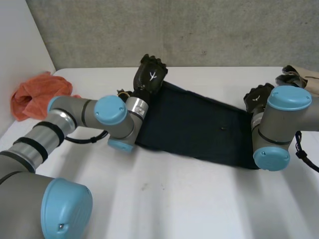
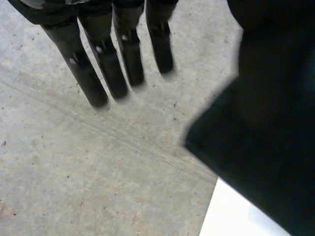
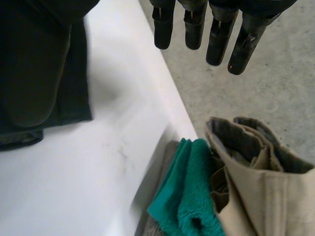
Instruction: Fold the laundry.
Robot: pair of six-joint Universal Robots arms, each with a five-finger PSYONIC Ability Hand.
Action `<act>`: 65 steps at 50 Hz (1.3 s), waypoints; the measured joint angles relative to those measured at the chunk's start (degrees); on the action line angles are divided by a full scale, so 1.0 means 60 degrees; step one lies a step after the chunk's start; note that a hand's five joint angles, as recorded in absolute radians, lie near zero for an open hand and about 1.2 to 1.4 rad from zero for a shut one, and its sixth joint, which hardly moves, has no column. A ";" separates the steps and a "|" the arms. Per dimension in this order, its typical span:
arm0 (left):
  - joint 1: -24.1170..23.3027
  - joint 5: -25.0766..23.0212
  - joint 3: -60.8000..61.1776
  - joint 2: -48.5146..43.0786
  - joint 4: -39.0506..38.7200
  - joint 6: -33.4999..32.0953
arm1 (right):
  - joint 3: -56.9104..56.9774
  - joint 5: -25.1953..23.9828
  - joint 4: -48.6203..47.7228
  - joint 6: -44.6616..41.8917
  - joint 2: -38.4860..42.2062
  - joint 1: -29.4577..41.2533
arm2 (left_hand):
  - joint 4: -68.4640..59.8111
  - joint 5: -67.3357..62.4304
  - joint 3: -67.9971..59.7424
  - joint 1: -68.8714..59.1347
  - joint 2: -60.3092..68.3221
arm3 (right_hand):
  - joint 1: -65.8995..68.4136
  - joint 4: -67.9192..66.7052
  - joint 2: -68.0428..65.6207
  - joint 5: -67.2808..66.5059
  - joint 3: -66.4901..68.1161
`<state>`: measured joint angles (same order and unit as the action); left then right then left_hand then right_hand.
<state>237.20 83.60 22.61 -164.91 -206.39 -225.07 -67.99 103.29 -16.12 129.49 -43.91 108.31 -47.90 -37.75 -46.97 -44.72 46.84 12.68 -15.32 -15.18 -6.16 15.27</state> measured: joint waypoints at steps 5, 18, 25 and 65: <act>-0.0077 0.0118 0.1047 0.0470 -0.0845 0.0036 | -0.0282 -0.0052 -0.0298 0.0392 -0.0453 0.0001 | 0.5997 0.5840 0.5780 0.5626 -0.5802 | -0.0187 0.0327 0.0404 0.0385 -0.0510; -0.0299 0.0934 0.5288 0.4128 -0.1410 0.1892 | -0.1971 -0.1150 0.1619 0.3231 -0.3514 -0.0319 | 0.6041 0.5840 0.5827 0.5626 -0.5875 | -0.0187 0.0327 0.0404 0.0385 -0.0512; -0.0353 0.0915 0.8219 0.6536 -0.0583 0.4309 | -0.3198 -0.2695 0.3884 0.5289 -0.4188 -0.1064 | 0.6041 0.5840 0.5827 0.5626 -0.5875 | -0.0187 0.0327 0.0404 0.0385 -0.0512; 0.0369 0.0734 1.1539 0.9516 0.0314 0.5264 | -0.5078 -0.3072 0.1953 -0.3181 -0.5604 -0.2354 | 0.6041 0.5841 0.5827 0.5626 -0.5875 | 0.6385 -0.8782 -0.8576 -0.8011 0.8712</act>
<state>239.41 88.00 91.84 -107.81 -204.51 -193.48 -98.46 84.85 -4.41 110.40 -77.54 94.18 -11.66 -2.70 -12.01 -10.96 11.60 50.99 -68.01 -66.64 -54.23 67.54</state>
